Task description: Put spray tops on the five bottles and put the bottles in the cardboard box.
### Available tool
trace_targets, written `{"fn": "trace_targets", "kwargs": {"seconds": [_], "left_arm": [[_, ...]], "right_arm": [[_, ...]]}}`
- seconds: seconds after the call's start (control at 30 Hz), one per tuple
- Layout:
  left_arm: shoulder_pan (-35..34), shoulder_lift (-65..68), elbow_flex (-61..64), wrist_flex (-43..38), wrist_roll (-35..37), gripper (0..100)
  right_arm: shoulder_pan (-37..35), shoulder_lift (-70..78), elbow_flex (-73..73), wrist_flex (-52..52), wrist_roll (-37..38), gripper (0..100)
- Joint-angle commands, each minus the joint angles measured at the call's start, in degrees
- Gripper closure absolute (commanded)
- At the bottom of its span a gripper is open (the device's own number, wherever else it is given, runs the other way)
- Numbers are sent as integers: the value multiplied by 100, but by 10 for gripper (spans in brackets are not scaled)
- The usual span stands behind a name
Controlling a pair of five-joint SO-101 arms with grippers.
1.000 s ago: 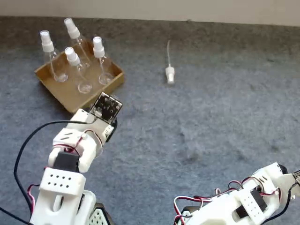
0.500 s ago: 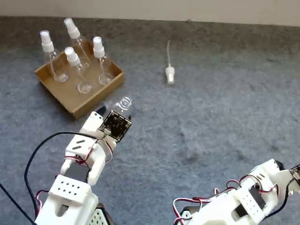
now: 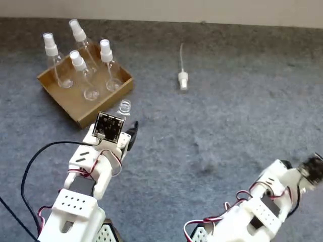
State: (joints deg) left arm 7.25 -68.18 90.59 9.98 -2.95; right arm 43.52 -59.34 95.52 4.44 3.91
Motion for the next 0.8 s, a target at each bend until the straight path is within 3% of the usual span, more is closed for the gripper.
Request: {"fn": "trace_targets", "kwargs": {"seconds": [0.0, 0.13, 0.27, 0.47, 0.77], "left_arm": [[-57, -163, -22, -141, 316, 922], [-57, -163, -22, -141, 1204, 920], [-57, -163, -22, -141, 2004, 919], [-57, -163, -13, -141, 2084, 919], [629, -163, 251, -141, 2075, 919]], "right_arm": [[-585, -84, 532, 40, 1310, 991], [-901, -84, 505, 207, 1741, 991], [-1156, -84, -629, 1824, 1749, 972], [-1851, -57, -3037, 4558, 1732, 928], [-3319, -48, -5112, 6273, 1714, 926]]}}
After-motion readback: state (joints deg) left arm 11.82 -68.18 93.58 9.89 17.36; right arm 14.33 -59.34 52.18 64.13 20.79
